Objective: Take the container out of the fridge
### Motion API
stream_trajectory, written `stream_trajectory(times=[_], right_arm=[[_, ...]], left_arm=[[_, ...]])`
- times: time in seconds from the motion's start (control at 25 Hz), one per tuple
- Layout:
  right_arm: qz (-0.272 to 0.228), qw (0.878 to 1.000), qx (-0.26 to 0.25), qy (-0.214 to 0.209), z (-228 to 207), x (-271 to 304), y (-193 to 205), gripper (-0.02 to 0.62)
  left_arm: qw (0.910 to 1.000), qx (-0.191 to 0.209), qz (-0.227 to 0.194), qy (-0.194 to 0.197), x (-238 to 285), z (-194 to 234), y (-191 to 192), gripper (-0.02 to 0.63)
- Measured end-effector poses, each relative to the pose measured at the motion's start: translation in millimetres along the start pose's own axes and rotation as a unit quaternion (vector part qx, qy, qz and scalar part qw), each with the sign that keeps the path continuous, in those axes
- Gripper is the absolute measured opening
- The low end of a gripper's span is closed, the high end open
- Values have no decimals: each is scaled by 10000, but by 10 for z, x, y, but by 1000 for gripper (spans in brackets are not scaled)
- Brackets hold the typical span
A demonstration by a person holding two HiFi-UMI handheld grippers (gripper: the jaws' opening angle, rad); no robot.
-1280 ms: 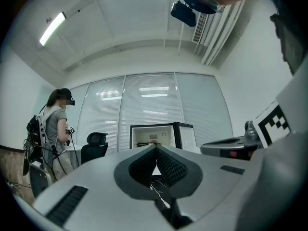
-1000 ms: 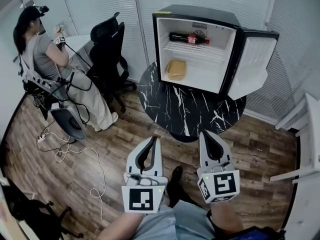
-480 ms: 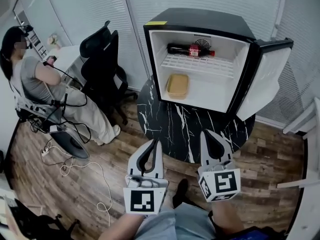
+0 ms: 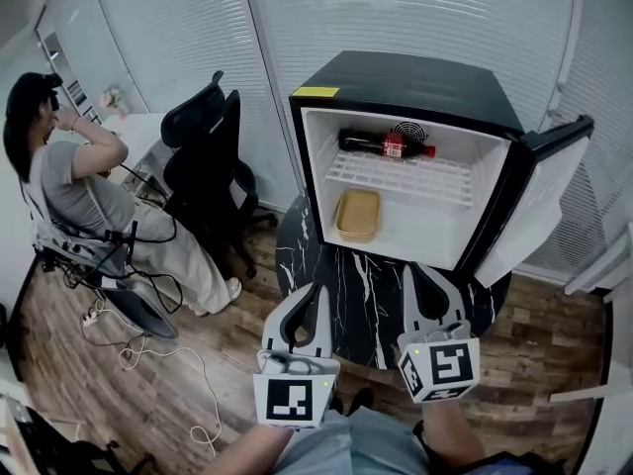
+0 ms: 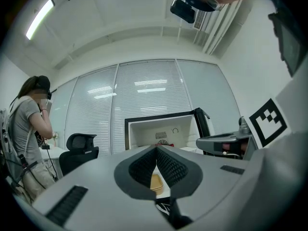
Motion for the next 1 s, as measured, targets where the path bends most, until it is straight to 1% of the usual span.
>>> stream_trajectory(times=[0.2, 0.32, 0.52, 0.84, 1.0], right_arm=[[-2, 10000, -40, 3, -6, 218, -27, 14], [63, 9999, -49, 73, -43, 384, 2, 14], [253, 9995, -73, 173, -77, 723, 87, 14], [723, 9970, -63, 283, -40, 1295, 399, 14], [1081, 9932, -78, 424, -27, 1527, 623, 14]], left_arm=[[10000, -18, 10, -11, 168, 142, 28, 14], [9999, -14, 127, 79, 317, 232, 101, 14], [9993, -235, 231, 173, 620, 439, 227, 14], [9980, -308, 412, 368, 1067, 810, 518, 14], [9956, -333, 629, 617, 1237, 936, 711, 14]])
Point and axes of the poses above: the fingertips, and each gripper's own axes: x forward along the fingers, z to its left, y out of its underside, the point moved 10 cm from there along -x, backward along the fingers, and after that the axes turned 13 degrees about y, right-handed, at the moved point
